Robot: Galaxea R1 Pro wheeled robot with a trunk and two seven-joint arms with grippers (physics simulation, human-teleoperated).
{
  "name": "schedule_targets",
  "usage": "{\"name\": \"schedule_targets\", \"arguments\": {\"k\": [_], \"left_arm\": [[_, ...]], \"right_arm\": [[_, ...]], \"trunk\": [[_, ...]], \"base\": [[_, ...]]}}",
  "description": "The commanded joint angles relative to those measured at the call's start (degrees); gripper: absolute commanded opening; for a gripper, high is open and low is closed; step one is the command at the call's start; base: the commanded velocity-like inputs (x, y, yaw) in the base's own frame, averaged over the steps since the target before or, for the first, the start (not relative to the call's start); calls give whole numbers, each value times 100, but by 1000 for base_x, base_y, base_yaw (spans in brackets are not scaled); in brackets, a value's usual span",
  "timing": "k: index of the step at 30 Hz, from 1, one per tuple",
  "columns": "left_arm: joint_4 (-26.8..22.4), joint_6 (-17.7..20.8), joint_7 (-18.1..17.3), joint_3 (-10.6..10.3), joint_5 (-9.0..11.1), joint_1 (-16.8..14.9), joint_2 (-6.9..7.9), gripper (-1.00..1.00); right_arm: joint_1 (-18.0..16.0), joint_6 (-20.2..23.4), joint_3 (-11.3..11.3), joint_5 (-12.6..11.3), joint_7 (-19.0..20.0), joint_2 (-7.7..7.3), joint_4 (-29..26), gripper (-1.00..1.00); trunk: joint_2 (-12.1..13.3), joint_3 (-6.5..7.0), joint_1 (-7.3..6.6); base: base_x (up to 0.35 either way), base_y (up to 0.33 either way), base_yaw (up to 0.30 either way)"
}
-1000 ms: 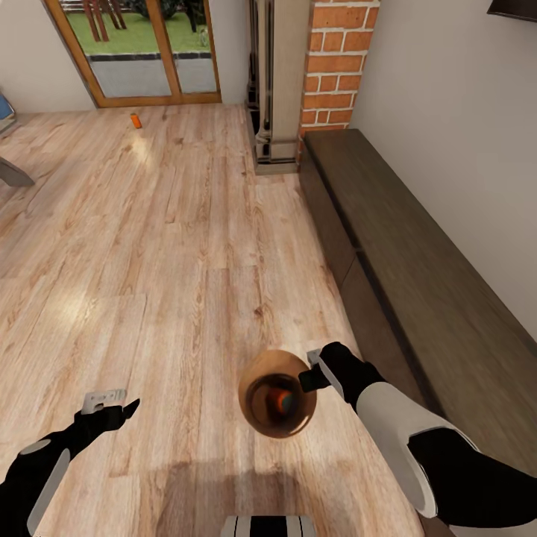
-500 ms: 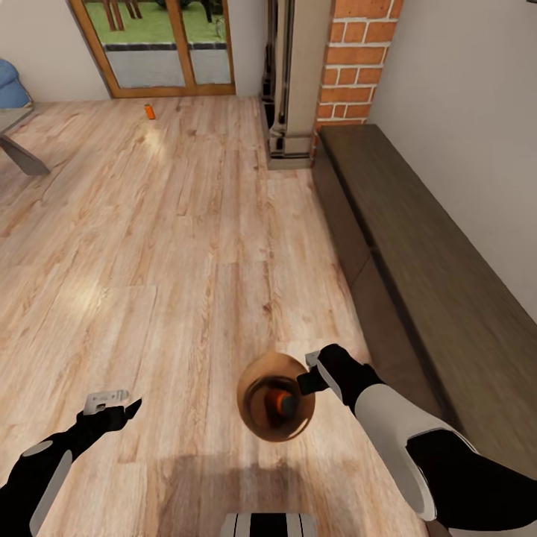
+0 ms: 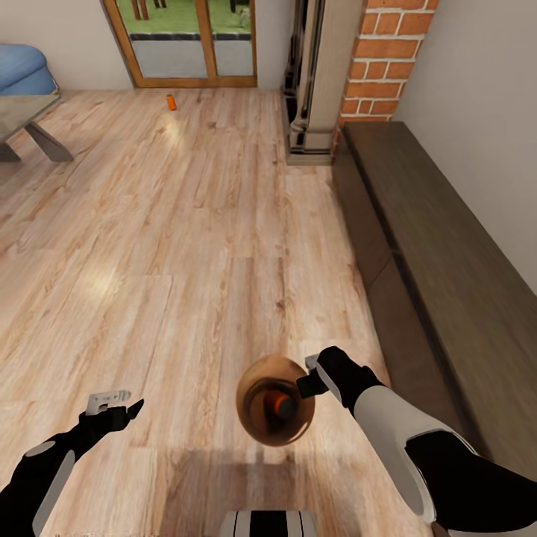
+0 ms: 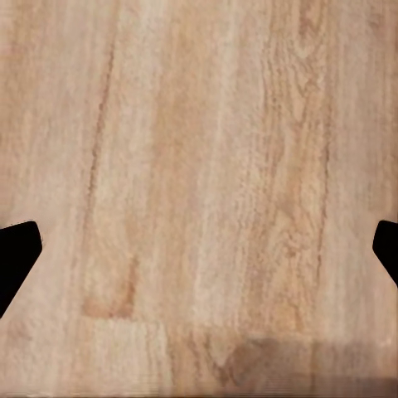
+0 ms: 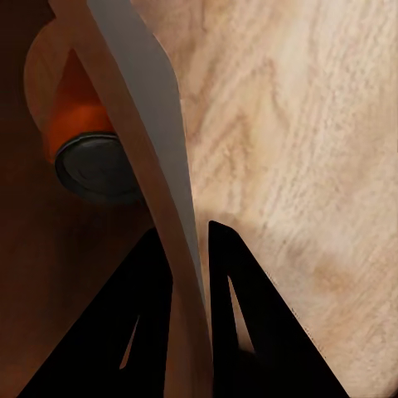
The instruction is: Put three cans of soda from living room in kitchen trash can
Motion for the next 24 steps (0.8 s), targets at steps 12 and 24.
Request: {"name": "schedule_targets", "arguments": {"k": [12,24], "left_arm": [[73,-4,4,0,3,0,-7,100],[157,5,20,0,0,-4,-10,100]], "right_arm": [[25,22,-12,-129,51,14,22,-100],[86,12,3,-120,73,28,-2,-100]], "trunk": [[40,-70,-22],[521,130,-286]], "base": [[0,0,116],[0,0,13]]}}
